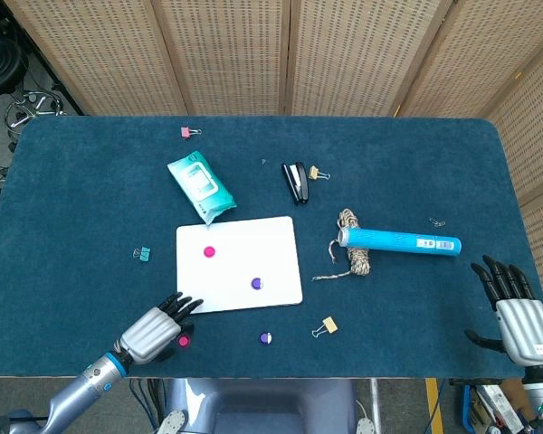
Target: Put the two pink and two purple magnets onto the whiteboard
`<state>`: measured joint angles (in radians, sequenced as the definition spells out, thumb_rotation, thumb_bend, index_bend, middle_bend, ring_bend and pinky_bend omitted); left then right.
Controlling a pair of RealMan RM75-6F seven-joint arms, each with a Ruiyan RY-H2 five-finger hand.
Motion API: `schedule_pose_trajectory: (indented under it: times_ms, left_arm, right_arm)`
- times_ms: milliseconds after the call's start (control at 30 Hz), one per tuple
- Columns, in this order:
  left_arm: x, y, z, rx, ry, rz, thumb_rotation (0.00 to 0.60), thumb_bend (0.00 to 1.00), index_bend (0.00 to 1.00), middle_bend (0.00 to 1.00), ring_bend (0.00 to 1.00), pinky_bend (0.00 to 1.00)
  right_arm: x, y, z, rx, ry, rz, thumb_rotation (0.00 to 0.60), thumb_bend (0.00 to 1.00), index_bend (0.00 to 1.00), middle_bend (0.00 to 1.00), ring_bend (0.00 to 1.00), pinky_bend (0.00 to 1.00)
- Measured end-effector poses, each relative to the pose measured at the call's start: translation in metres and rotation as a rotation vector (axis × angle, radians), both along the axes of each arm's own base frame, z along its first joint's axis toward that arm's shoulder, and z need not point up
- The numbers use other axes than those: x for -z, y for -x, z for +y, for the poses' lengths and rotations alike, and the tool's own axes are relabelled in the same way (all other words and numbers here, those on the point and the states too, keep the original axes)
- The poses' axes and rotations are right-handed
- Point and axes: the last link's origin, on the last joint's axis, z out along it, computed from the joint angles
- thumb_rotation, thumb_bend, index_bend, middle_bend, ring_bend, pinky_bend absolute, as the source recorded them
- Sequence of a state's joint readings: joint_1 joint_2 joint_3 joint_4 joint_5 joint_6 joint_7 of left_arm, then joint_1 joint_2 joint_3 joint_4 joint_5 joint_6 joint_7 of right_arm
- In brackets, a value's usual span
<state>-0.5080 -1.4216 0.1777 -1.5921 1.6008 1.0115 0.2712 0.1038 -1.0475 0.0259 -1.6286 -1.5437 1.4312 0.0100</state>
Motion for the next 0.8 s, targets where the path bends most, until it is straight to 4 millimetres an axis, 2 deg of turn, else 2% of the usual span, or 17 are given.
schedule_pose_trajectory:
  times_ms: [300,567,800]
  left_arm:
    - [0.0077,-0.003,-0.0017,0.017,0.0,0.003,0.6,0.26,0.43,0.0,0.0,0.0]
    - [0.0095,-0.0051,-0.0008,0.019,-0.013,0.002,0.6,0.29,0.5,0.0,0.0,0.0]
    - [0.0095,-0.0084,-0.0001,0.023,-0.021,0.002,0.6,0.3,0.51,0.0,0.0,0.0]
  right_arm:
    - [-0.0001,0.0004,-0.0004,0.002,-0.001,-0.003,0.6,0.0,0.0,0.0,0.0,0.0]
    - [0.0,0.0005,-0.0004,0.002,-0.002,-0.004,0.6,0.0,0.0,0.0,0.0,0.0]
    - [0.0002,0.0007,-0.0003,0.003,-0.003,-0.002,0.6,0.0,0.0,0.0,0.0,0.0]
